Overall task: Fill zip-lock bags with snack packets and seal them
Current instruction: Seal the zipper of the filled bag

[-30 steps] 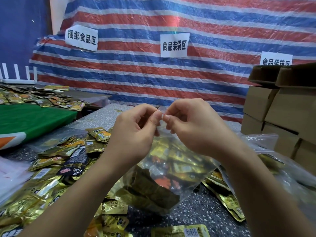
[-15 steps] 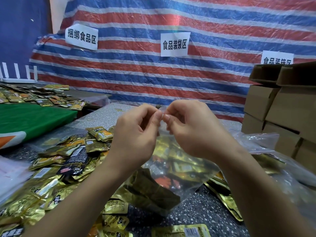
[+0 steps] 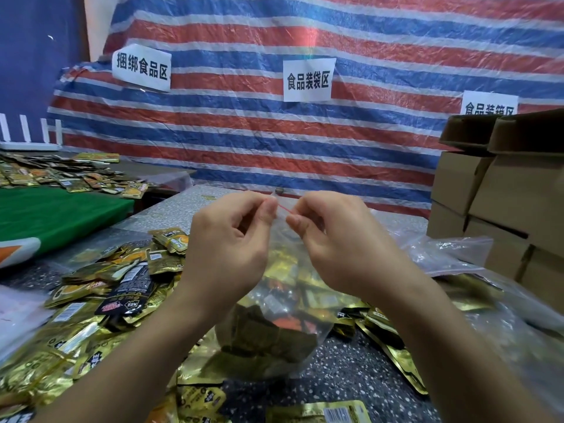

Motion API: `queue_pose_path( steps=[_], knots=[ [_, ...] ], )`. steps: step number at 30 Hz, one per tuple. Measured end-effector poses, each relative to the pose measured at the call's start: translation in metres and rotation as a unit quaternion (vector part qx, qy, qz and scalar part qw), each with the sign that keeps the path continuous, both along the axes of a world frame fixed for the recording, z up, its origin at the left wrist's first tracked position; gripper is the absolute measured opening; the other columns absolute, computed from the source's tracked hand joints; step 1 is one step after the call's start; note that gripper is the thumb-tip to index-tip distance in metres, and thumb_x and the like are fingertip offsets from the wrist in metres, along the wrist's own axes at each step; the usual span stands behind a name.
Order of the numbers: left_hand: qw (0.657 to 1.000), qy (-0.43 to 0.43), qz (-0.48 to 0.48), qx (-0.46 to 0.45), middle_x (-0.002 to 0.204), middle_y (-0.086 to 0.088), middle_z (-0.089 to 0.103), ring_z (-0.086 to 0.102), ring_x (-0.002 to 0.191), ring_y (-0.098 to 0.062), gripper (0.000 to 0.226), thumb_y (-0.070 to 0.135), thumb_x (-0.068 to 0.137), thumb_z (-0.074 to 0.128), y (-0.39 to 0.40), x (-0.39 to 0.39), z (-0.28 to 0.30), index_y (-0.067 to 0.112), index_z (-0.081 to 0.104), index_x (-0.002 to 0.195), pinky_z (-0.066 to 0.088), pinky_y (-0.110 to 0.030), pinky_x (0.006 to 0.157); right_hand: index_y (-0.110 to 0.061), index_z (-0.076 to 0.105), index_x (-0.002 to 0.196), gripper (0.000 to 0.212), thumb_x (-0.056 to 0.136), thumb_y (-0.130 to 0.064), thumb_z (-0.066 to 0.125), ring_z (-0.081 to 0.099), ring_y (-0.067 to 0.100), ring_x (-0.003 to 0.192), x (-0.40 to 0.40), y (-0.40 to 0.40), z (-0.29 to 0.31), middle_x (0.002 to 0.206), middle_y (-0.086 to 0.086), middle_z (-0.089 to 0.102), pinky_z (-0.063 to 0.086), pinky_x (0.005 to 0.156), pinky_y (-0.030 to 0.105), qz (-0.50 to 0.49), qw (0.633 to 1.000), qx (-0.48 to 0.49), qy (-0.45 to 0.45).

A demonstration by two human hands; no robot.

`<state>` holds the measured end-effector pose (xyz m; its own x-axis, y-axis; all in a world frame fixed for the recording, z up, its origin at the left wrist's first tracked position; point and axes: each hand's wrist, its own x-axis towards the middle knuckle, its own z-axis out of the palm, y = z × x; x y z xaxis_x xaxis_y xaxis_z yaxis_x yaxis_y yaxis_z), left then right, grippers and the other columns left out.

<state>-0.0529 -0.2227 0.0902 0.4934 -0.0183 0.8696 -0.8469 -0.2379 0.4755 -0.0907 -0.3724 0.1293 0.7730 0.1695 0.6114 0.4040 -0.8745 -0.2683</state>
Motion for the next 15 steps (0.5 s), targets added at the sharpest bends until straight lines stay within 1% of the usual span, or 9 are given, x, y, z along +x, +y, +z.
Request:
queue_pose_path(
  steps=[2, 5, 7, 10, 12, 15],
  knots=[
    [1.0, -0.009, 0.009, -0.001, 0.063, 0.011, 0.057, 0.055, 0.058, -0.011, 0.02, 0.012, 0.097, 0.059, 0.0, -0.002, 0.0, 0.021, 0.065, 0.08, 0.04, -0.023, 0.053, -0.023, 0.057, 0.078, 0.021, 0.099, -0.029, 0.058, 0.047, 0.004, 0.071, -0.003, -0.006, -0.004, 0.071, -0.013, 0.052, 0.032, 0.061, 0.028, 0.005, 1.0, 0.002, -0.014],
    [1.0, -0.012, 0.017, -0.004, 0.063, 0.008, 0.057, 0.055, 0.058, -0.012, 0.02, 0.012, 0.096, 0.061, -0.004, -0.005, -0.001, 0.016, 0.067, 0.078, 0.041, -0.029, 0.052, -0.022, 0.058, 0.077, 0.021, 0.097, -0.026, 0.06, 0.047, 0.003, 0.07, -0.007, -0.015, -0.008, 0.068, -0.013, 0.052, 0.031, 0.059, 0.027, 0.008, 1.0, 0.004, -0.028],
    [1.0, -0.012, 0.022, -0.016, 0.062, 0.008, 0.058, 0.056, 0.057, -0.013, 0.02, 0.013, 0.096, 0.061, -0.005, -0.006, -0.002, 0.016, 0.068, 0.078, 0.043, -0.035, 0.051, -0.022, 0.058, 0.076, 0.022, 0.097, -0.026, 0.061, 0.048, 0.002, 0.07, -0.008, -0.019, -0.009, 0.067, -0.014, 0.052, 0.03, 0.057, 0.022, 0.007, 1.0, 0.007, -0.03],
    [0.999, -0.019, 0.033, -0.035, 0.062, 0.001, 0.06, 0.056, 0.056, -0.017, 0.022, 0.015, 0.097, 0.06, 0.002, -0.002, 0.0, 0.011, 0.07, 0.078, 0.042, -0.041, 0.05, -0.019, 0.06, 0.078, 0.021, 0.097, -0.026, 0.061, 0.05, 0.002, 0.074, -0.009, -0.029, -0.01, 0.069, -0.013, 0.055, 0.034, 0.058, 0.018, -0.003, 1.0, 0.006, -0.016],
    [0.998, -0.023, 0.048, -0.041, 0.061, -0.002, 0.06, 0.057, 0.056, -0.021, 0.023, 0.017, 0.097, 0.059, 0.008, 0.003, 0.002, 0.009, 0.07, 0.078, 0.042, -0.042, 0.048, -0.019, 0.061, 0.078, 0.02, 0.097, -0.026, 0.061, 0.05, 0.001, 0.073, -0.01, -0.036, -0.012, 0.069, -0.013, 0.055, 0.034, 0.057, 0.017, -0.009, 1.0, 0.007, -0.001],
    [0.997, -0.023, 0.061, -0.039, 0.062, -0.006, 0.061, 0.058, 0.057, -0.025, 0.025, 0.017, 0.097, 0.059, 0.01, 0.006, 0.001, 0.006, 0.07, 0.078, 0.044, -0.045, 0.049, -0.019, 0.059, 0.076, 0.022, 0.097, -0.024, 0.061, 0.05, 0.001, 0.073, -0.011, -0.044, -0.016, 0.068, -0.012, 0.053, 0.035, 0.058, 0.016, -0.014, 1.0, 0.006, 0.01]
  ],
)
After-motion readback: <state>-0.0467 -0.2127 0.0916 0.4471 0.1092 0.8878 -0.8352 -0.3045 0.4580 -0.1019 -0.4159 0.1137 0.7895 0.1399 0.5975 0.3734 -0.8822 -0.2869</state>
